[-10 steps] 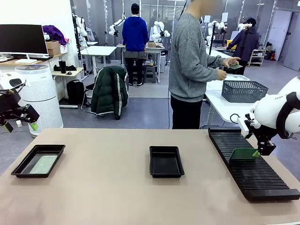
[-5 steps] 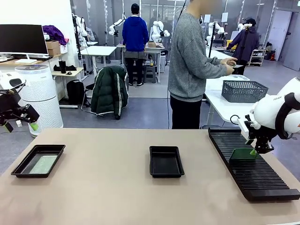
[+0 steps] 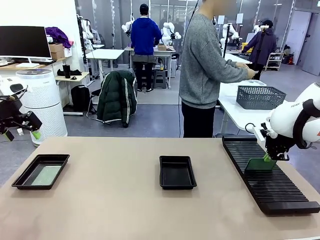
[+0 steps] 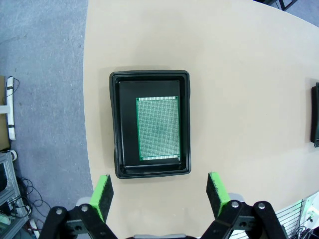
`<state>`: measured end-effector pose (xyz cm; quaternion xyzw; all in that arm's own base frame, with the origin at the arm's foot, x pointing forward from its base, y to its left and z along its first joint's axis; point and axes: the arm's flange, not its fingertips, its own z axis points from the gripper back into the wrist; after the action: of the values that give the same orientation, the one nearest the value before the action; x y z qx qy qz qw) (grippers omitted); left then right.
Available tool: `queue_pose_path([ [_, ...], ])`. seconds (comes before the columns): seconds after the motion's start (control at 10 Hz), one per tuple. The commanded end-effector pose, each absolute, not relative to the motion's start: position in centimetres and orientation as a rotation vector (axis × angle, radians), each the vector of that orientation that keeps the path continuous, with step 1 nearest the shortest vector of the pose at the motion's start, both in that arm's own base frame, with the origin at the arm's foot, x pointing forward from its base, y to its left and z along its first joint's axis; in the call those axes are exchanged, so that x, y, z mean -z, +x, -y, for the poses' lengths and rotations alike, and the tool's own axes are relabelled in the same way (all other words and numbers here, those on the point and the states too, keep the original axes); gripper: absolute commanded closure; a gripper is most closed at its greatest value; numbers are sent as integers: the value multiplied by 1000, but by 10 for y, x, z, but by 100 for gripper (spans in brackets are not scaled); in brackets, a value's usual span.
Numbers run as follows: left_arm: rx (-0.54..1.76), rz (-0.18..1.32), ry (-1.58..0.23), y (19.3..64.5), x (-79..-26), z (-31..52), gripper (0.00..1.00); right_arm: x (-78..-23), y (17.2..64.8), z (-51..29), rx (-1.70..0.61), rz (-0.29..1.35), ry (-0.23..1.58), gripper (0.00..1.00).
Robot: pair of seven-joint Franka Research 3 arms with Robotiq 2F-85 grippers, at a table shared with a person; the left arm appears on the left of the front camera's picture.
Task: Inspect and transfer BCBs to ESD trays.
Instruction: Pick up the Blank PCB from the PCB Rack and place it in the right ESD tray.
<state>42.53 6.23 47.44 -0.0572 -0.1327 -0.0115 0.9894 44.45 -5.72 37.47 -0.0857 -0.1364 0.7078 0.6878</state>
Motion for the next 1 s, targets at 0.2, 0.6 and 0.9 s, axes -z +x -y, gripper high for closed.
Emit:
queue_pose_path([
  [0.2,22,271,-107,426,-473,-64,0,-370,448,60,-1568,282,-179,100],
  [0.6,22,271,-107,426,-473,-64,0,-375,444,58,-1581,302,-187,100],
  [0.9,22,271,-107,426,-473,-64,0,-383,438,56,-1591,307,-196,99],
])
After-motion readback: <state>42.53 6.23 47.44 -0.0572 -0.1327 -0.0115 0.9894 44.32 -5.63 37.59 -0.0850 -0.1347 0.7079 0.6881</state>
